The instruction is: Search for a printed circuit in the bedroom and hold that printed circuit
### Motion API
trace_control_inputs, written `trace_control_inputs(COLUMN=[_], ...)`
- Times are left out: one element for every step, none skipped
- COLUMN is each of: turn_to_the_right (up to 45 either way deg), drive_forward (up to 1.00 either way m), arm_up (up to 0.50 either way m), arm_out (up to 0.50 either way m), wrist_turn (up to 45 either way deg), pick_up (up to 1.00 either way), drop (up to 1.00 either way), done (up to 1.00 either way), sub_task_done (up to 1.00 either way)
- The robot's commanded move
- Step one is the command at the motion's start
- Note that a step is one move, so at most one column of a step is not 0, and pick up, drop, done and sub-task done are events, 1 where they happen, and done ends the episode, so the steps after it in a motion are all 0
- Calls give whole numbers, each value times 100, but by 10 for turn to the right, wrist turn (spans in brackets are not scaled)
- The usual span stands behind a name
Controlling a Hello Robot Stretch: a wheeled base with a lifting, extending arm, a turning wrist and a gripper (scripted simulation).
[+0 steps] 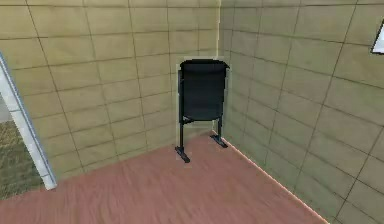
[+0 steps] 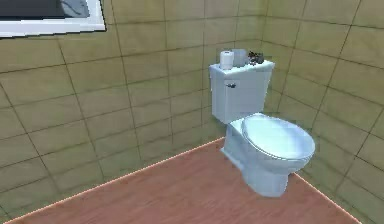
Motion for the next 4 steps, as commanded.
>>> trace_control_inputs(turn_to_the_right=[-450, -120, 0, 0], drive_forward=[0, 0, 100, 100], arm_up=[0, 0, 0, 0], arm_out=[0, 0, 0, 0], wrist_turn=[0, 0, 0, 0], pick_up=[0, 0, 0, 0], drop=[0, 0, 0, 0], done=[0, 0, 0, 0], sub_task_done=[0, 0, 0, 0])
